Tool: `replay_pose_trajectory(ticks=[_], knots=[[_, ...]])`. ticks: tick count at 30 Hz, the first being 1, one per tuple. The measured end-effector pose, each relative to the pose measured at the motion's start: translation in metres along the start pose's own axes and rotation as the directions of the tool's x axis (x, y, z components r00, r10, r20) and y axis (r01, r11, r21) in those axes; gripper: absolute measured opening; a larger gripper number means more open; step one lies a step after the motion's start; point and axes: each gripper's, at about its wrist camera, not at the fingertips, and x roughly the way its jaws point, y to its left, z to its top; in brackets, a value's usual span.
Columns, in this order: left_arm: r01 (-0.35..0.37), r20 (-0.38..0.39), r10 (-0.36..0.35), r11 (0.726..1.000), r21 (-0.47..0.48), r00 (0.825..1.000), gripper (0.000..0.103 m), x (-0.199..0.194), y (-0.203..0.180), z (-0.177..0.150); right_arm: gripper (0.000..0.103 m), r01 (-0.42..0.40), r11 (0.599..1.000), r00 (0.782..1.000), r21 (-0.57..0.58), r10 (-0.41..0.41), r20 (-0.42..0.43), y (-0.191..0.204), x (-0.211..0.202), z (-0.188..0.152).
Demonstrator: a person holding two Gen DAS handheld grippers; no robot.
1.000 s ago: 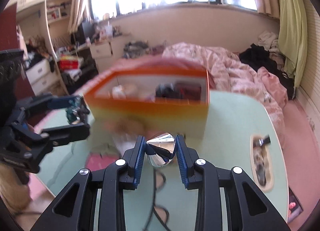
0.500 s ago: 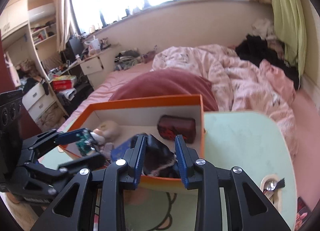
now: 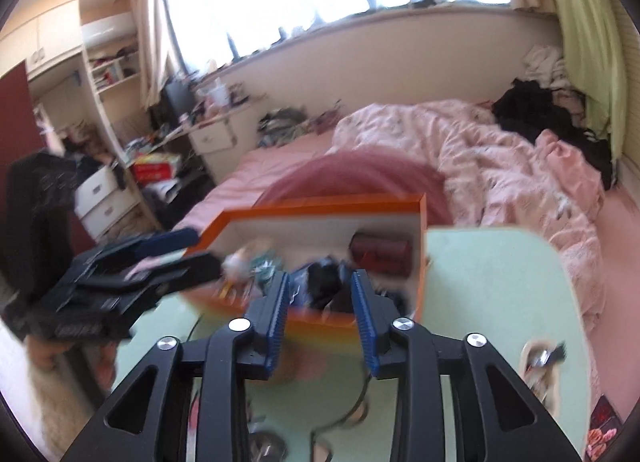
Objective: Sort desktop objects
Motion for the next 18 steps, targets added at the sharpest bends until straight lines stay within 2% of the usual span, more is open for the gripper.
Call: replay_pose_trajectory(ticks=[2, 4, 7, 10, 11, 13, 18], knots=[[-0.028, -0.020, 0.028, 1.000, -0.007, 0.999, 0.075, 0.002, 0.006, -0.008, 0.058, -0.033, 0.999, 0.998, -0.041, 0.031, -0.050, 0.008, -0.004, -0.017], [-0.049, -0.029, 0.048, 0.998, -0.032, 0.998, 0.076, 0.001, 0.012, -0.013, 0.060, -0.065, 0.995, 0.991, -0.073, 0.056, -0.120, 0.016, -0.005, -0.035], [-0.028, -0.035, 0.026, 0.997, -0.070, 0.999, 0.076, -0.006, 0.021, -0.023, 0.059, -0.122, 0.989, 0.970, -0.088, 0.100, -0.223, 0.025, -0.003, -0.063], [-0.030, -0.017, 0.028, 0.997, -0.065, 0.999, 0.076, -0.015, 0.023, -0.031, 0.059, -0.090, 0.992, 0.970, -0.087, 0.068, -0.235, 0.025, 0.001, -0.072], [-0.033, -0.013, 0.032, 0.998, -0.060, 0.999, 0.076, -0.018, 0.022, -0.032, 0.055, -0.085, 0.993, 0.971, -0.078, 0.065, -0.231, 0.022, 0.004, -0.073], [-0.038, -0.008, 0.038, 0.998, -0.054, 0.999, 0.076, -0.023, 0.021, -0.034, 0.032, -0.073, 0.996, 0.961, -0.052, 0.057, -0.270, 0.016, 0.014, -0.074], [-0.009, 0.002, 0.009, 0.999, -0.052, 1.000, 0.076, -0.034, 0.017, -0.039, 0.030, -0.034, 0.997, 0.968, -0.075, 0.014, -0.252, 0.015, 0.010, -0.076]])
